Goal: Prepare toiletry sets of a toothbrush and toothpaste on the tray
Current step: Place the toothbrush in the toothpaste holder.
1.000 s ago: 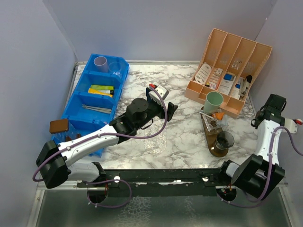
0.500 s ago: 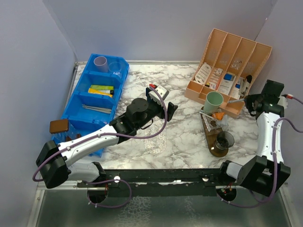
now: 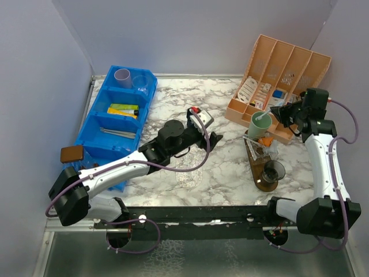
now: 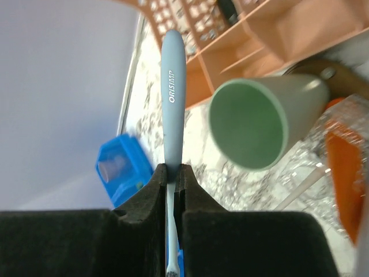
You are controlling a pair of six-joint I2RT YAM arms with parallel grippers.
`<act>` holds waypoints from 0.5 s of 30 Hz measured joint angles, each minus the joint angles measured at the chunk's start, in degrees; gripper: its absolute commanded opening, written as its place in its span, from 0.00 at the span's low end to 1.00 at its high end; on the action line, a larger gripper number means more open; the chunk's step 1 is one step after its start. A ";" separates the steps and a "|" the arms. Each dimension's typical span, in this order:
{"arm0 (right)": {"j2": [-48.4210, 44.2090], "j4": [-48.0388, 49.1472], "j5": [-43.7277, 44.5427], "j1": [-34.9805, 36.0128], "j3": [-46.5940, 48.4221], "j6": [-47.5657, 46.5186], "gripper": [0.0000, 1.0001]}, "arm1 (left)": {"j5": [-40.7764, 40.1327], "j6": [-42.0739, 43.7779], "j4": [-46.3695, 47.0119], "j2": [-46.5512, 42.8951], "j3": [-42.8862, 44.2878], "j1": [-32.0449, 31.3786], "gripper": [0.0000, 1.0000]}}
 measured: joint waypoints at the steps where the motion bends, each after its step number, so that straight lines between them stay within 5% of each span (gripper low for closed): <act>1: 0.00 0.00 -0.74 0.94 0.24 0.22 0.01 | 1.27 1.27 1.64 0.52 -0.50 0.00 0.86; 15: 0.15 1.84 -11.43 12.09 1.66 4.09 0.01 | 9.51 25.07 19.50 6.29 -2.78 -1.22 0.76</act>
